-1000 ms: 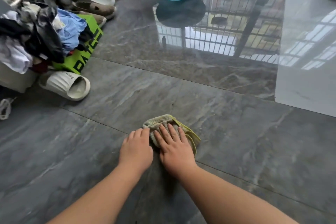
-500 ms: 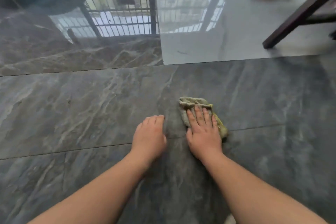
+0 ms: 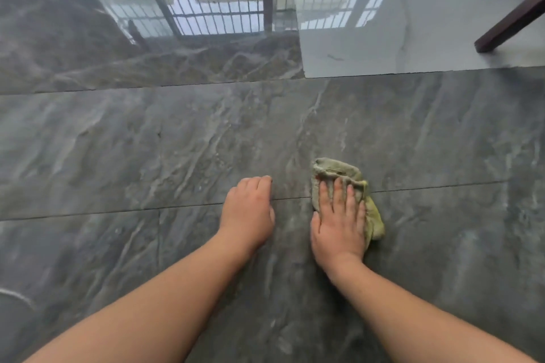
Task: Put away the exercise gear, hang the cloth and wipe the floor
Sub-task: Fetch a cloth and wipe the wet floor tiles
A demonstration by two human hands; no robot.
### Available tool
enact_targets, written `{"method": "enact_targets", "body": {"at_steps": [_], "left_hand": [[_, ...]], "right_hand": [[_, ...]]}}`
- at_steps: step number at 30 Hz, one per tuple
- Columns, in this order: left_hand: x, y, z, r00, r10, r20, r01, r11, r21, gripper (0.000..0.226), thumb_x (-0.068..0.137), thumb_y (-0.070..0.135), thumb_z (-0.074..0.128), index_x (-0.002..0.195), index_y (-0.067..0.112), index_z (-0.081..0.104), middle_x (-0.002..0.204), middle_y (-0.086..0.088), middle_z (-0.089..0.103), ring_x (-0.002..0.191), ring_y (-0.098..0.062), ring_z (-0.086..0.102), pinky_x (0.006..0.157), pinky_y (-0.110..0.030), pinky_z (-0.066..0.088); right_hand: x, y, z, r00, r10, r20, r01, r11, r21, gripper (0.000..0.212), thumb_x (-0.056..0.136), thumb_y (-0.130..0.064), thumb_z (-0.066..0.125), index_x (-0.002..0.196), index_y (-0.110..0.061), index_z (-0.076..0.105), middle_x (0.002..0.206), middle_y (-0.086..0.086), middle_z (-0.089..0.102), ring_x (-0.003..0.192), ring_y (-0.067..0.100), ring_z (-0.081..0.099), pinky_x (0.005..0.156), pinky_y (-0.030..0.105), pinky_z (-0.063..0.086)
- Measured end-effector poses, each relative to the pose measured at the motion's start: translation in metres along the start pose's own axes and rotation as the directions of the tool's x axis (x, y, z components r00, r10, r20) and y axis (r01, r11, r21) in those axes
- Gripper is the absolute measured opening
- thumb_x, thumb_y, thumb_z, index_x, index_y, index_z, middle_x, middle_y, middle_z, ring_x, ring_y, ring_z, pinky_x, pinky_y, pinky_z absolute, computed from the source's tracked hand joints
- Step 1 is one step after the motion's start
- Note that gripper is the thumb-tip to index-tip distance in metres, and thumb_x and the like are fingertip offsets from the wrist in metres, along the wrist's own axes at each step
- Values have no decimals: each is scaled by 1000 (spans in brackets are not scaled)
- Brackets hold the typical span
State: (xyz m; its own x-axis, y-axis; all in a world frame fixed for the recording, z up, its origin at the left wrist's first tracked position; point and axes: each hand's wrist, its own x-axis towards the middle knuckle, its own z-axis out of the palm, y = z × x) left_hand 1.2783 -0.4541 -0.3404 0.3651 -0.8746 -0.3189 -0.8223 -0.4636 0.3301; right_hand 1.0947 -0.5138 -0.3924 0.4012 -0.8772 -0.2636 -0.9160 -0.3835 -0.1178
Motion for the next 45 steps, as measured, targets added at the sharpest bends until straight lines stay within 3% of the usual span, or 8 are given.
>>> {"method": "enact_targets", "body": {"at_steps": [4, 8, 10, 16, 22, 31, 37, 45], "left_hand": [[-42, -67, -7, 988, -153, -24, 153, 988, 26, 58, 74, 19, 49, 131, 10, 50, 127, -8, 58, 119, -28, 50, 98, -41, 43], [-86, -117, -25, 928, -365, -73, 369, 928, 50, 54, 76, 16, 54, 131, 13, 50, 129, -6, 57, 118, -28, 51, 97, -41, 41], [-103, -131, -32, 902, -424, -83, 429, 901, 59, 54, 79, 16, 52, 133, 15, 48, 131, -4, 55, 120, -26, 49, 98, -40, 40], [-110, -119, -28, 910, -406, -83, 413, 906, 96, 55, 72, 17, 54, 127, 15, 51, 126, -4, 57, 114, -26, 52, 93, -40, 45], [-64, -57, -12, 975, -221, -4, 220, 971, 96, 65, 77, 18, 49, 141, 17, 37, 149, -3, 36, 133, -22, 36, 107, -36, 33], [13, 53, 20, 994, 109, 16, -110, 993, 53, 66, 60, 17, 66, 125, 9, 56, 128, -12, 59, 114, -32, 58, 88, -42, 52], [33, 101, 50, 955, 282, 90, -289, 955, 71, 65, 66, 17, 52, 130, 7, 52, 134, -16, 54, 123, -36, 50, 99, -46, 46], [36, 90, 42, 958, 272, 86, -279, 957, 82, 64, 69, 18, 46, 132, 7, 49, 137, -17, 52, 126, -37, 46, 102, -46, 43]], "right_hand": [[-28, -101, 18, 973, -219, 68, 217, 976, 33, 73, 84, -40, 34, 154, -25, 16, 162, 4, 12, 148, 31, 13, 117, 55, 11], [-69, -185, 39, 850, -501, 164, 494, 865, 86, 69, 83, -38, 45, 149, -22, 34, 159, 3, 19, 145, 32, 20, 113, 57, 14], [-81, -208, 48, 817, -545, 189, 538, 838, 88, 66, 84, -39, 49, 147, -23, 37, 158, 1, 20, 144, 31, 20, 113, 57, 14], [-69, -189, 50, 780, -606, 157, 600, 795, 89, 76, 87, -38, 53, 152, -23, 16, 159, -1, 14, 147, 26, 18, 115, 53, 13], [-25, -121, 29, 878, -471, 86, 466, 882, 66, 71, 83, -34, 42, 151, -20, 24, 159, 0, 24, 145, 25, 18, 114, 52, 14], [21, 57, -10, 984, -175, 44, 176, 984, -33, 68, 85, -32, 39, 151, -22, 28, 160, 0, 19, 147, 26, 21, 117, 50, 13], [26, 154, -31, 995, 95, 3, -95, 994, -52, 68, 87, -36, 26, 154, -21, 21, 162, 1, 14, 149, 24, 15, 120, 46, 12], [36, 135, -27, 972, 232, -18, -232, 973, 7, 66, 90, -32, 30, 154, -18, 21, 162, 7, 16, 149, 29, 13, 119, 50, 16]]}}
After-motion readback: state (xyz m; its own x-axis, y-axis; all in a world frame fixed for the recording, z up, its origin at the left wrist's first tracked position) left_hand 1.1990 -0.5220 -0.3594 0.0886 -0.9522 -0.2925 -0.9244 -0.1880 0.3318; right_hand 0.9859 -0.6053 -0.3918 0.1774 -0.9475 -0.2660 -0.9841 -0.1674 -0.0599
